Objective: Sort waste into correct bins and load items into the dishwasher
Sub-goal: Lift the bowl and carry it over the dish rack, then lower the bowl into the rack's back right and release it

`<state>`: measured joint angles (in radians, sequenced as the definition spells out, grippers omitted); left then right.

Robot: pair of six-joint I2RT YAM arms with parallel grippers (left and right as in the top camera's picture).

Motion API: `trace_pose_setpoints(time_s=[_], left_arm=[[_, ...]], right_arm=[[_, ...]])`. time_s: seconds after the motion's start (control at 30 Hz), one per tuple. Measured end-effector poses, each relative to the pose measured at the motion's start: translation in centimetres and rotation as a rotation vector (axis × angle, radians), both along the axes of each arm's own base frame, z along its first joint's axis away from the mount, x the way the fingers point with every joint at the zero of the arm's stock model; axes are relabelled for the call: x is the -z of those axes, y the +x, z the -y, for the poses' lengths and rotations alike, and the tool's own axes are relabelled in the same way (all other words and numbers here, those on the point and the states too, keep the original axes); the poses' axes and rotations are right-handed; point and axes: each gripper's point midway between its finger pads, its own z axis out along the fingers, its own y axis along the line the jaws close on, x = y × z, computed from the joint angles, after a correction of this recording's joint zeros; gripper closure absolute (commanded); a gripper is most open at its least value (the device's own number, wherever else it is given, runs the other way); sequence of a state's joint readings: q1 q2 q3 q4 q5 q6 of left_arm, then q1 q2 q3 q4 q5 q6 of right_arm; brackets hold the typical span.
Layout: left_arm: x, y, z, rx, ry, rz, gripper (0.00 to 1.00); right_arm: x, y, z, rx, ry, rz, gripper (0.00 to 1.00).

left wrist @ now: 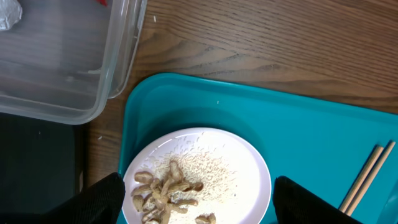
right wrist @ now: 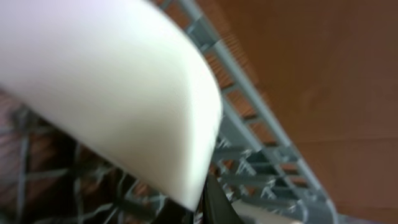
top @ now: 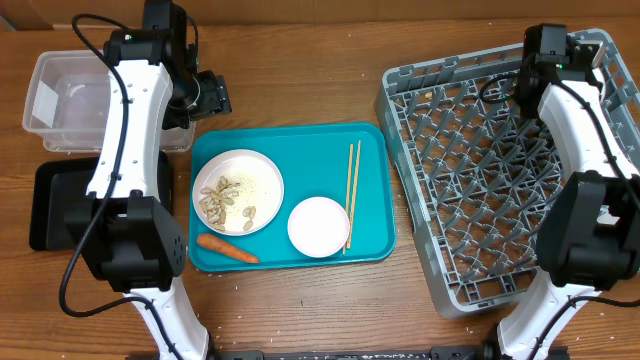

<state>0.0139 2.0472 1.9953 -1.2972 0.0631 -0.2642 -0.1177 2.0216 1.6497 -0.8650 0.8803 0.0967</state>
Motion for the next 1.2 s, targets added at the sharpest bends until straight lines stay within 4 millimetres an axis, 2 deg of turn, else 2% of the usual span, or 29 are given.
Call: trace_pose_setpoints(time_s=[0.03, 0.13, 0.27, 0.37, 0.43, 0.47, 0.57, 0.6, 0.63, 0.73, 0.8, 0.87, 1.0, 1.2], left_arm=[[0.0, 0.1, 0.0, 0.000, 0.000, 0.003, 0.21], [-0.1, 0.2, 0.1, 0.001, -0.004, 0.009, 0.22], [-0.1, 0.3, 0.1, 0.002, -0.007, 0.011, 0.21], [-0.1, 0.3, 0.1, 0.002, -0.007, 0.011, 0.21], [-0.1, 0.3, 0.1, 0.002, -0.007, 0.011, 0.21], [-0.1, 0.3, 0.1, 0.002, -0.007, 0.011, 0.21], [-0.1, 0.3, 0.1, 0.001, -0.007, 0.011, 0.21], [-0.1, 0.3, 0.1, 0.002, -0.007, 0.011, 0.21], [-0.1, 0.3, 0.1, 0.002, -0.007, 0.011, 0.21], [-0.1, 0.3, 0.1, 0.002, -0.007, 0.012, 0.21], [-0.1, 0.3, 0.1, 0.002, -0.007, 0.011, 0.21], [-0.1, 0.3, 0.1, 0.002, -0.007, 0.011, 0.21], [-0.1, 0.3, 0.1, 0.001, -0.007, 0.012, 0.21], [-0.1, 0.3, 0.1, 0.001, -0.008, 0.011, 0.21]], right_arm=[[0.6, -0.1, -0.6, -0.017, 0.034, -0.019, 0.81], [3.1, -0.2, -3.3, -0.089, 0.180, -0.079, 0.72], [4.4, 0.0, -5.9, -0.133, 0.266, -0.094, 0.62], [4.7, 0.4, -7.2, -0.149, 0.300, -0.080, 0.59], [4.5, 0.6, -7.7, -0.155, 0.315, -0.061, 0.54], [4.3, 0.7, -7.8, -0.157, 0.321, -0.051, 0.51], [2.5, 0.9, -8.6, -0.178, 0.351, 0.004, 0.49], [1.7, 1.0, -9.1, -0.195, 0.374, 0.027, 0.52], [0.8, 1.1, -9.8, -0.223, 0.409, 0.053, 0.62], [-1.7, 1.5, -12.8, -0.352, 0.546, 0.103, 0.73], [-2.4, 1.1, -15.3, -0.435, 0.660, 0.097, 0.78], [-2.0, -0.1, -17.7, -0.490, 0.779, 0.048, 0.82], [-0.1, -2.6, -20.7, -0.537, 0.930, -0.057, 0.83], [2.6, -5.4, -24.9, -0.603, 1.025, -0.189, 0.83]])
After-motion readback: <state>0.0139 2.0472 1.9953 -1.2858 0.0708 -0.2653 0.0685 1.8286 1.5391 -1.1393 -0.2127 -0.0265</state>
